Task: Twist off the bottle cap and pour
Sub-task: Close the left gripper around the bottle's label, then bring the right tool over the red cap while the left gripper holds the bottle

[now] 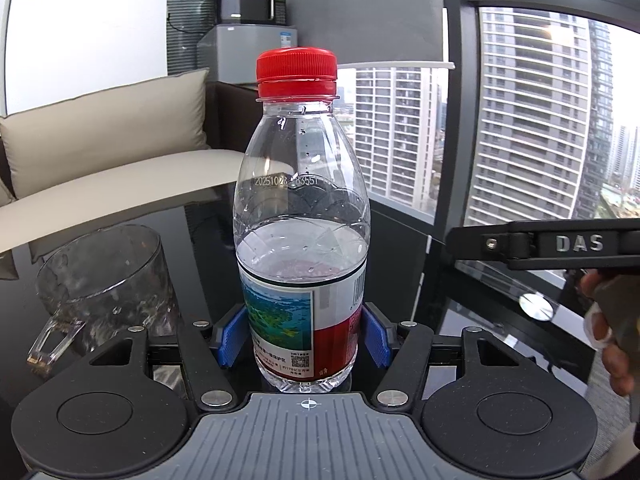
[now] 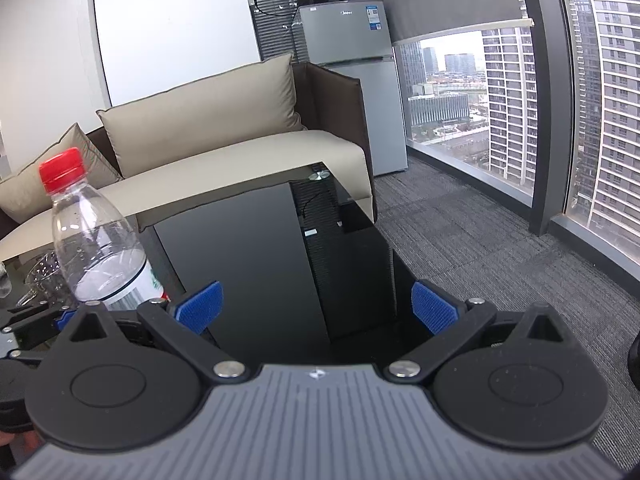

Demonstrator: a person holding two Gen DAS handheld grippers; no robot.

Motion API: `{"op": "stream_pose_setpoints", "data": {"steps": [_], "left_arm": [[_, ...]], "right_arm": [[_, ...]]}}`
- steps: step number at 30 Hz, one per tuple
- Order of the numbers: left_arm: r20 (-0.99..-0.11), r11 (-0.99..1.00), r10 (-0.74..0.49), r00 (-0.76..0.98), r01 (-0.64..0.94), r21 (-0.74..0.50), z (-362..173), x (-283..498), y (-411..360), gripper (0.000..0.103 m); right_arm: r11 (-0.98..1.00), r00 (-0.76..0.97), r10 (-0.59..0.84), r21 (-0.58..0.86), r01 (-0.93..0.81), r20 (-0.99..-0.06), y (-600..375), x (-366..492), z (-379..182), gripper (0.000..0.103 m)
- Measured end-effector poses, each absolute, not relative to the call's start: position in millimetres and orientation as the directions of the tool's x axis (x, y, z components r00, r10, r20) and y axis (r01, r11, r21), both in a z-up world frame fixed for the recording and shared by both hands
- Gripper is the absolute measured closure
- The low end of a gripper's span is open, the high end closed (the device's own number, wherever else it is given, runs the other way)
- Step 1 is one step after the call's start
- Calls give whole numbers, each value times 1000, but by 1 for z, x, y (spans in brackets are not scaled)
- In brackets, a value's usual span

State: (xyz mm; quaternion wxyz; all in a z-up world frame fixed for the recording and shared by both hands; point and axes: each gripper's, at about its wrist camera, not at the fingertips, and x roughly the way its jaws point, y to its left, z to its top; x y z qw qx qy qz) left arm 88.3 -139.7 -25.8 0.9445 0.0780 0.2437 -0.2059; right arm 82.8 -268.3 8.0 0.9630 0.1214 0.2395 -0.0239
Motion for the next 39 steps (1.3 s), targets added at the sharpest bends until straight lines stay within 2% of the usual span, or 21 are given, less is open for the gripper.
{"op": "stream_pose_setpoints", "data": {"steps": [10, 16, 23, 26, 34, 37, 39], "left_arm": [[-509, 883, -382, 771, 467, 47, -23, 71, -122, 47], [-521, 874, -394, 758, 484, 43, -21, 67, -116, 47], [-523, 869, -402, 751, 494, 41, -20, 64, -111, 47], [-520, 867, -405, 752, 497, 43, -20, 62, -111, 47], [-518, 867, -406, 753, 497, 43, -21, 61, -113, 47], [-519, 866, -405, 752, 498, 45, -20, 60, -112, 47], [-520, 866, -405, 752, 498, 47, -20, 59, -112, 47]], "right_arm": [[970, 879, 31, 226, 89, -476, -254, 75, 12, 0], [990, 896, 36, 138, 29, -443, -231, 68, 15, 0], [987, 895, 57, 161, 17, -443, -227, 63, 18, 0], [978, 905, 102, 207, -16, -413, -225, 56, 24, 0], [968, 927, 188, 221, -119, -325, -205, 46, 38, 0], [977, 925, 149, 197, -82, -351, -200, 47, 48, 0], [965, 920, 168, 249, -80, -354, -205, 46, 54, 0]]}}
